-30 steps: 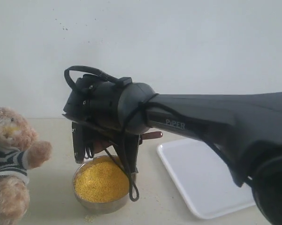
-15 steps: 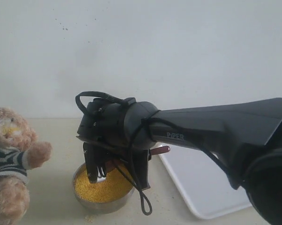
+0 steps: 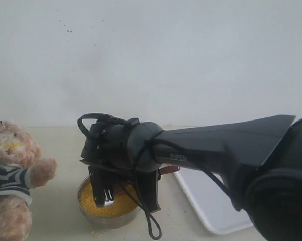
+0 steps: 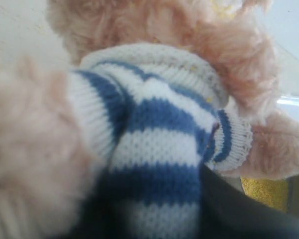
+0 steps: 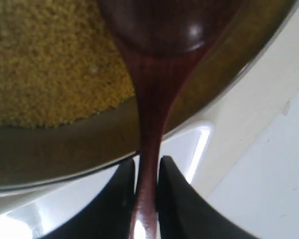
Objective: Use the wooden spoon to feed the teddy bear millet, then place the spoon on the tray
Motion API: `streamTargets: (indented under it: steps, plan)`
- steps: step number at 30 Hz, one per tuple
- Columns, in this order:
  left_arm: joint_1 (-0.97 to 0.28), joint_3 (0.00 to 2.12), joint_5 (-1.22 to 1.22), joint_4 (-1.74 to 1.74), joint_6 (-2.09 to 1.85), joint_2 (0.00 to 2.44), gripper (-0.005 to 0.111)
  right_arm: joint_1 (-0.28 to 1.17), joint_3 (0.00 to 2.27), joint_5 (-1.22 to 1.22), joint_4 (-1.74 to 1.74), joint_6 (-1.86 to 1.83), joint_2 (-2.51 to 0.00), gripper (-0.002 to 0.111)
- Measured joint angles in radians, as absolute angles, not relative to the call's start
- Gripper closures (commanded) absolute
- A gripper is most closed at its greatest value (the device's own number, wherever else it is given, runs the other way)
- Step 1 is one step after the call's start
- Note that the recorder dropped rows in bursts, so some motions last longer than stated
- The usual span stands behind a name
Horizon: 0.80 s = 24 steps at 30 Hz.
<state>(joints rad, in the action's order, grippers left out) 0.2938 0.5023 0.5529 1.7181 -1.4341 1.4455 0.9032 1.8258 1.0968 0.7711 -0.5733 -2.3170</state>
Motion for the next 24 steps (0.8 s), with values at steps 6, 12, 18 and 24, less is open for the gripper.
streamTargets:
  steps: [6, 12, 18, 24]
  plan:
    - [0.294, 0.5, 0.555, 1.722, -1.438, 1.446, 0.103, 0.922, 1.826, 1.107, 0.76, -0.575, -2.317, 0.109]
    - [0.294, 0.5, 0.555, 1.724, -1.441, 1.446, 0.103, 0.928, 1.826, 1.118, 0.764, -0.575, -2.317, 0.109]
    - [0.294, 0.5, 0.555, 1.724, -1.441, 1.446, 0.103, 0.928, 1.826, 1.128, 0.8, -0.518, -2.313, 0.109]
    - [0.294, 0.5, 0.556, 1.724, -1.441, 1.446, 0.103, 0.928, 1.826, 1.137, 0.852, -0.573, -2.265, 0.109]
